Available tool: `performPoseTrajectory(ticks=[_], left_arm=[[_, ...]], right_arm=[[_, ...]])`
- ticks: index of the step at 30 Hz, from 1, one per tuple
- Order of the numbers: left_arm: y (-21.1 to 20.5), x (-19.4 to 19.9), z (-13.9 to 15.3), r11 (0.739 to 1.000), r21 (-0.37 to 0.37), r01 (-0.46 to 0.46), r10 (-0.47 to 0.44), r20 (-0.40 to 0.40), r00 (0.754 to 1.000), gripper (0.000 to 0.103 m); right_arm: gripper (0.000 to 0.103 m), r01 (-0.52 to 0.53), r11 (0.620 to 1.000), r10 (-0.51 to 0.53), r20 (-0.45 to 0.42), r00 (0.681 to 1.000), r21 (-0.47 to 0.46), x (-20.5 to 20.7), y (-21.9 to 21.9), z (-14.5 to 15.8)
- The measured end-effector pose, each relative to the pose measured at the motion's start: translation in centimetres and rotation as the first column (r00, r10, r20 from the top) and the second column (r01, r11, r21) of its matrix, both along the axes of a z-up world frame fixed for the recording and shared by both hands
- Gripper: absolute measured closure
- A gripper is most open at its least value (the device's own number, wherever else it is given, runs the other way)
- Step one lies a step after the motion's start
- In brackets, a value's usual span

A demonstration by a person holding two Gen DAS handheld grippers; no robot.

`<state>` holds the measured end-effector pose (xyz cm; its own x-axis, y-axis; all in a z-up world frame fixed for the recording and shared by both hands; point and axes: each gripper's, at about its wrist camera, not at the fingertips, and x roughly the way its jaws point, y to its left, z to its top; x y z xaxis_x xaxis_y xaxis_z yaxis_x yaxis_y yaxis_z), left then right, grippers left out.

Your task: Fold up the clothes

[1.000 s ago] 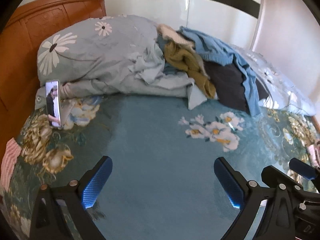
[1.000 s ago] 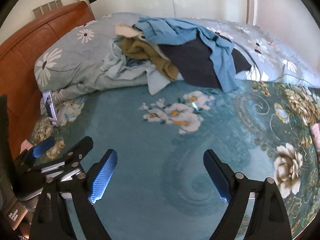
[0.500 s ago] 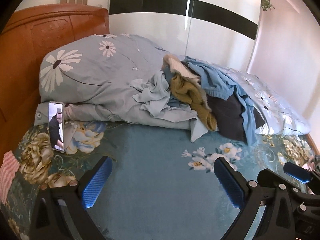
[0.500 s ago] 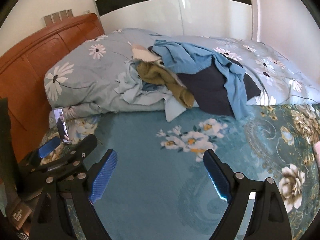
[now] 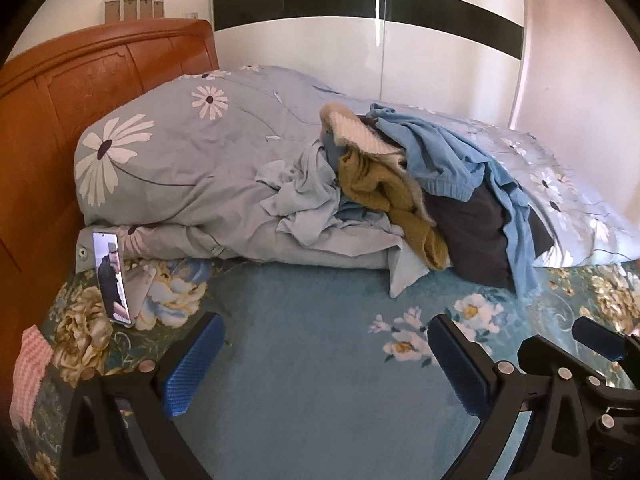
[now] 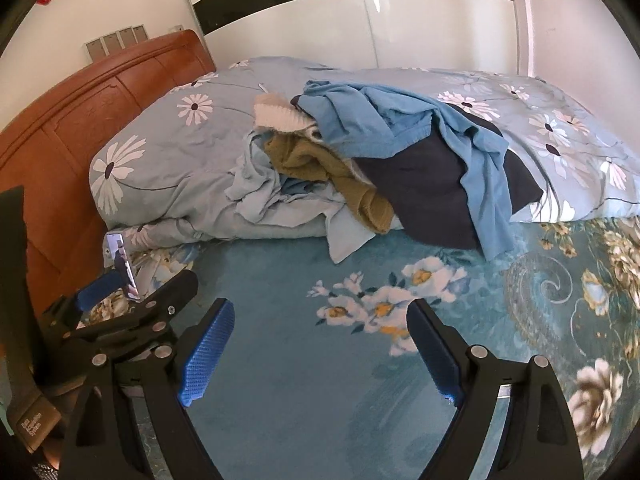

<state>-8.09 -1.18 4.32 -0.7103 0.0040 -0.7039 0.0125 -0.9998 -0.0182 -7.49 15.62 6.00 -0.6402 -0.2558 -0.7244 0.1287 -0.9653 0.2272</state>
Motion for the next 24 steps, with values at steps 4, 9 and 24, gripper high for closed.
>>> performPoseTrajectory(ticks=[4,9,24], left_arm=[[1.9,-1.7,-0.3,1.0,-0.006,0.0,0.0,0.009,1.0,0.0],[3.6,-3.5,-0.7,1.0,-0.007,-0.002,0.002,0.018,1.0,0.0],[3.8,-8.1,-3.2,0.999,0.017,-0.028,0.027,0.055,0.998,0.0]], right_arm=[[0.014,-0.001,1.0,0.001,0.011,1.0,-0.001,-1.8,1.7,-0.3],[0.014,-0.015,1.0,0.015,0.03,0.999,-0.004,-4.1,3.7,-0.8],[0.014,-0.031,0.999,0.032,0.061,0.998,-0.008,-9.1,4.3,-2.9]])
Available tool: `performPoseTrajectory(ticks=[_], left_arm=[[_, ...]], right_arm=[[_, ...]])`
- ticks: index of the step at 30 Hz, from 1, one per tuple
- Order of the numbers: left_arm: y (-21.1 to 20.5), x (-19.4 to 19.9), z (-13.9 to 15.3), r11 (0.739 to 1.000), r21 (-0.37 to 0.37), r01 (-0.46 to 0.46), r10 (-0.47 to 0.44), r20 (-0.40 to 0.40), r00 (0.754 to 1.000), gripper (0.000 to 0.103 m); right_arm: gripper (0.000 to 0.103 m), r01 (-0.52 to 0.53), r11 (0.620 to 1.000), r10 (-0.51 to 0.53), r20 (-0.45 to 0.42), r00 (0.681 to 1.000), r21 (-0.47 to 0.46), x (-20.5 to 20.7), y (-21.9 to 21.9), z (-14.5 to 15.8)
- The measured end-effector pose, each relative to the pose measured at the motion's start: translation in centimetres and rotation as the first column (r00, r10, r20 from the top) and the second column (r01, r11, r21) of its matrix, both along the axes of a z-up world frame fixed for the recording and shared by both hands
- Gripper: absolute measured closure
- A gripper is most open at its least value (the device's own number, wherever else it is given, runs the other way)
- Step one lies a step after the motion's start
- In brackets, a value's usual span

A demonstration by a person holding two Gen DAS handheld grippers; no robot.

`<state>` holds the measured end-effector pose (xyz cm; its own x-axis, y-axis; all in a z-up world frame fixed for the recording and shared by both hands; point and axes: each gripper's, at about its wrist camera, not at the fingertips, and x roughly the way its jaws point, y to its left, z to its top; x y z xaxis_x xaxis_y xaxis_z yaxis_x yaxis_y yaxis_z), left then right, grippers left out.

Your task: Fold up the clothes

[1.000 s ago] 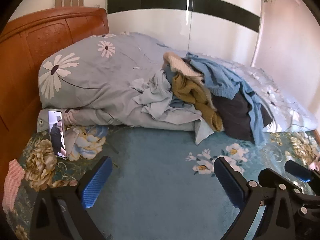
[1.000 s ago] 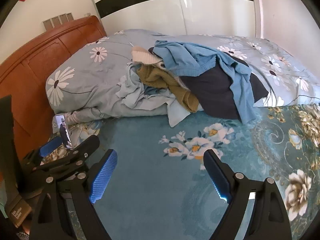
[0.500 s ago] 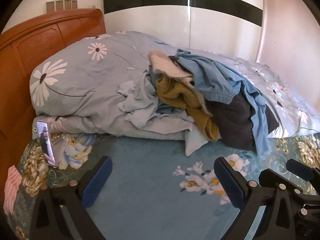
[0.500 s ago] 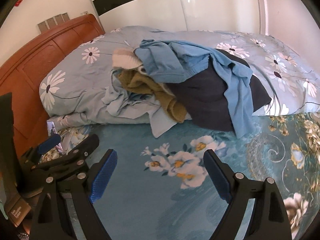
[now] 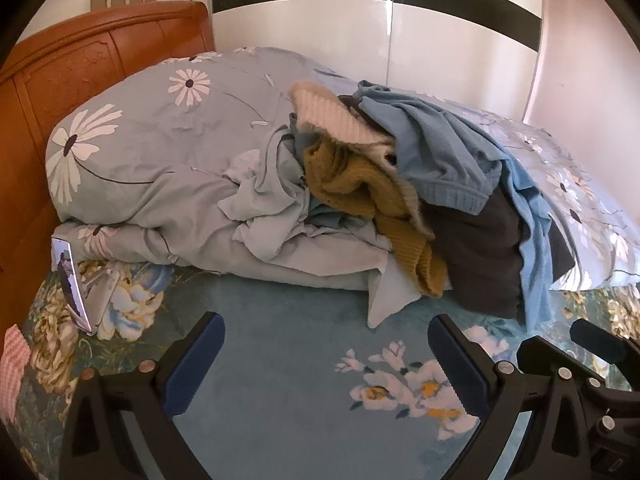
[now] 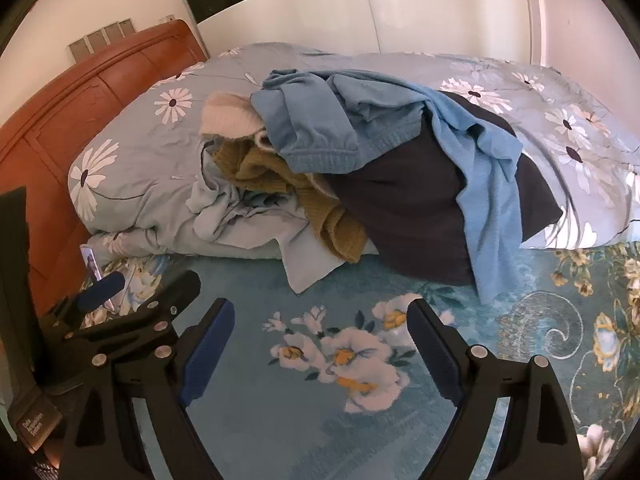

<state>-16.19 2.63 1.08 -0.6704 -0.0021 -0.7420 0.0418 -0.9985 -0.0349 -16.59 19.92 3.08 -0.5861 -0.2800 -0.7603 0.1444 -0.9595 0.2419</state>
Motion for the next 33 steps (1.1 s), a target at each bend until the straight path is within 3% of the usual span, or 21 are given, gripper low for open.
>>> performPoseTrajectory(ticks=[13,21,23,26,30,33], left_arm=[[-2.8,-4.1,-0.5,0.999,0.014,0.052,-0.052,0.005,0.999,0.0],[-7.3,-5.3,-1.4,1.0,-0.008,-0.003,0.003,0.011,1.0,0.0],[-8.2,-5.2,-1.4,0.999,-0.033,-0.027,0.027,-0.004,1.0,0.0],[-9.7,-4.9,-1.3,0.996,-0.058,-0.064,0.063,-0.022,0.998,0.0],[-11.2,-4.5,-1.7,0.997,-0.015,-0.074,0.074,0.0,0.997,0.0],[-11.5,-4.0,-1.8,0.996,0.021,-0.081,0.081,0.027,0.996,0.0]], right_arm=[[0.014,0.02,0.998,-0.021,0.005,1.0,0.052,-4.2,-2.2,0.4],[0.015,0.0,0.98,0.016,-0.077,0.997,0.197,-13.8,-5.1,1.4],[0.022,0.008,0.976,0.009,-0.075,0.997,0.219,-16.0,-5.6,1.1],[0.044,0.038,0.978,-0.033,-0.032,0.999,0.203,-18.4,-5.7,0.5],[0.094,0.056,0.993,-0.059,0.027,0.998,0.106,-18.6,-4.7,-0.2],[0.096,0.035,0.998,-0.038,0.053,0.998,0.061,-17.1,-3.9,0.2]])
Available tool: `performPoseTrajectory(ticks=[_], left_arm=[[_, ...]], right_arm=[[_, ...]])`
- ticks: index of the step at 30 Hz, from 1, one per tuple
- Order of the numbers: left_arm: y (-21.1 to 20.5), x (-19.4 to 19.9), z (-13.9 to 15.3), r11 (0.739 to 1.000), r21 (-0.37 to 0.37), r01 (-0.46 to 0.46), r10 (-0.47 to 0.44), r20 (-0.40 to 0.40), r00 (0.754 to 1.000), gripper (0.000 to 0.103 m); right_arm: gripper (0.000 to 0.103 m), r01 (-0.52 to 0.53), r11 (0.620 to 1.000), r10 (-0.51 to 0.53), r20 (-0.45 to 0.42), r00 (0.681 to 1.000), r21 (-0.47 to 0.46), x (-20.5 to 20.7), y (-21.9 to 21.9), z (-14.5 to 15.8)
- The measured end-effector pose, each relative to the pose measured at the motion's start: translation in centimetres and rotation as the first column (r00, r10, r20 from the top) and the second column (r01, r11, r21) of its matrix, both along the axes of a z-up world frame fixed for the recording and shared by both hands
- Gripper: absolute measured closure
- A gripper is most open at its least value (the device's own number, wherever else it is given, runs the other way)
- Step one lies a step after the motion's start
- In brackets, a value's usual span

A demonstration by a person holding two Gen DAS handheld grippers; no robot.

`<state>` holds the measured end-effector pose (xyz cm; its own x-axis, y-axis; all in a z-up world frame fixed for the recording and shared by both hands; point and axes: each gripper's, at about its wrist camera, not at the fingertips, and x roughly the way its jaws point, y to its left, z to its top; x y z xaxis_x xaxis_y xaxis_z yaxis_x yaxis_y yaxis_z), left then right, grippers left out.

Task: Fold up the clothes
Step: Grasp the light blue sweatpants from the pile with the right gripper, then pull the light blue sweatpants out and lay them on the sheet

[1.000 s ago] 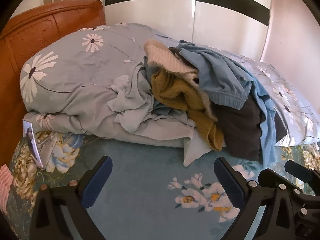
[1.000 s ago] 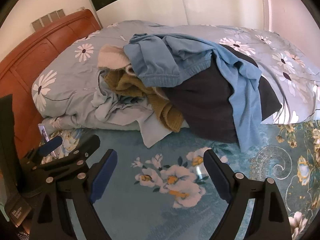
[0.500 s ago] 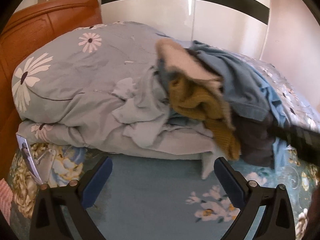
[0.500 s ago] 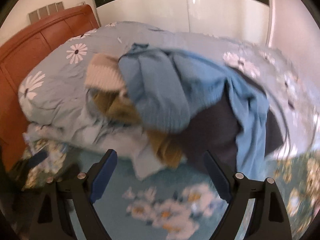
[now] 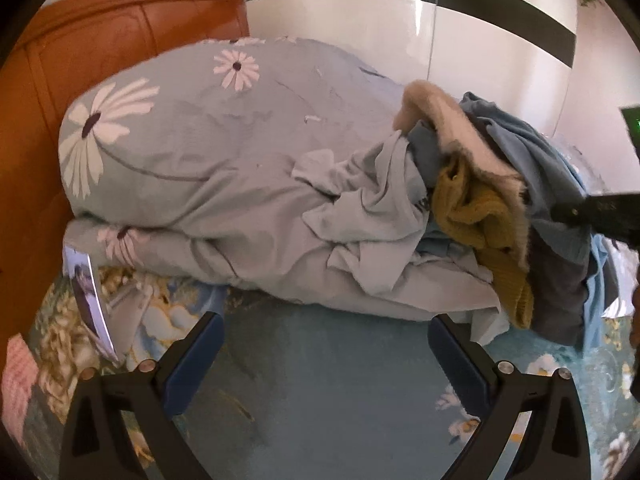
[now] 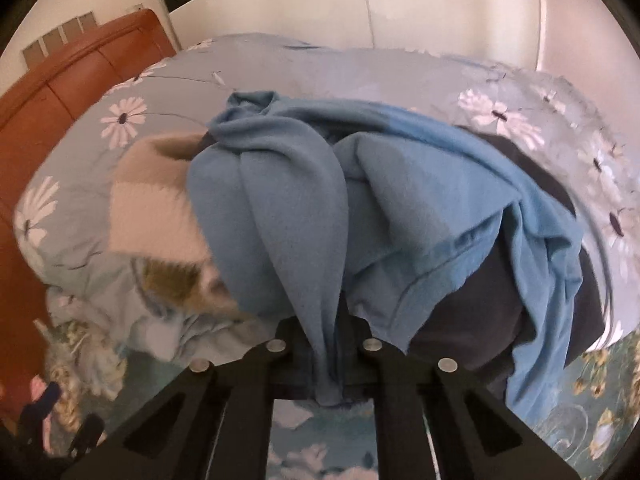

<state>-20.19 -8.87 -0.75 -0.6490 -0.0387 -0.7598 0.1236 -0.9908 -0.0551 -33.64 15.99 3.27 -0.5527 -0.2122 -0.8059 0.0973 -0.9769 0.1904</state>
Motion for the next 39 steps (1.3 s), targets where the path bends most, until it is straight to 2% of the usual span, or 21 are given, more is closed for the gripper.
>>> performPoseTrajectory(ticks=[6,10,15,20,24,28,31,34,38,39], left_arm=[[0.5,2.2,0.3,0.999,0.046,0.006,-0.008,0.051,0.999,0.0],[1.0,4.9,1.0,0.998,0.055,0.003,-0.007,0.069,0.998,0.0],[0.6,9.0,1.5,0.999,0.053,0.002,-0.007,0.107,0.994,0.0],[-1.2,12.7,1.1,0.993,0.116,-0.009,-0.011,0.17,0.985,0.0],[-3.2,15.5,1.0,0.988,0.152,-0.009,-0.024,0.214,0.977,0.0],[-6.8,18.6,3.1,0.991,0.131,-0.005,-0.019,0.185,0.982,0.0],[-10.5,20.9,5.0,0.996,0.093,-0.018,0.003,0.156,0.988,0.0],[-14.3,23.3,6.4,0.997,0.053,-0.056,0.049,0.136,0.99,0.0],[-18.1,25.8,6.5,0.993,0.042,-0.112,0.105,0.146,0.984,0.0],[-18.6,26.4,6.2,0.991,0.05,-0.122,0.113,0.154,0.981,0.0]], right_arm=[[0.097,-0.028,0.999,0.03,0.042,0.999,-0.041,5.3,3.3,2.1],[0.097,-0.072,0.996,0.078,0.114,0.99,-0.057,11.2,5.5,2.1],[0.097,-0.108,0.989,0.13,0.258,0.957,-0.098,19.1,6.0,-0.7],[0.097,-0.064,0.984,0.124,0.381,0.916,-0.166,26.8,4.6,-3.9],[0.097,-0.052,0.976,0.138,0.417,0.899,-0.211,31.5,1.2,-4.6],[0.097,-0.048,0.954,0.174,0.418,0.892,-0.295,34.6,-4.1,-4.5],[0.097,-0.074,0.919,0.233,0.382,0.894,-0.388,35.7,-9.7,-3.8],[0.097,-0.144,0.887,0.308,0.33,0.892,-0.439,34.3,-15.7,-3.0],[0.096,-0.133,0.881,0.307,0.333,0.891,-0.455,31.5,-20.8,-3.9],[0.094,-0.137,0.885,0.312,0.349,0.884,-0.445,31.0,-21.7,-4.5]])
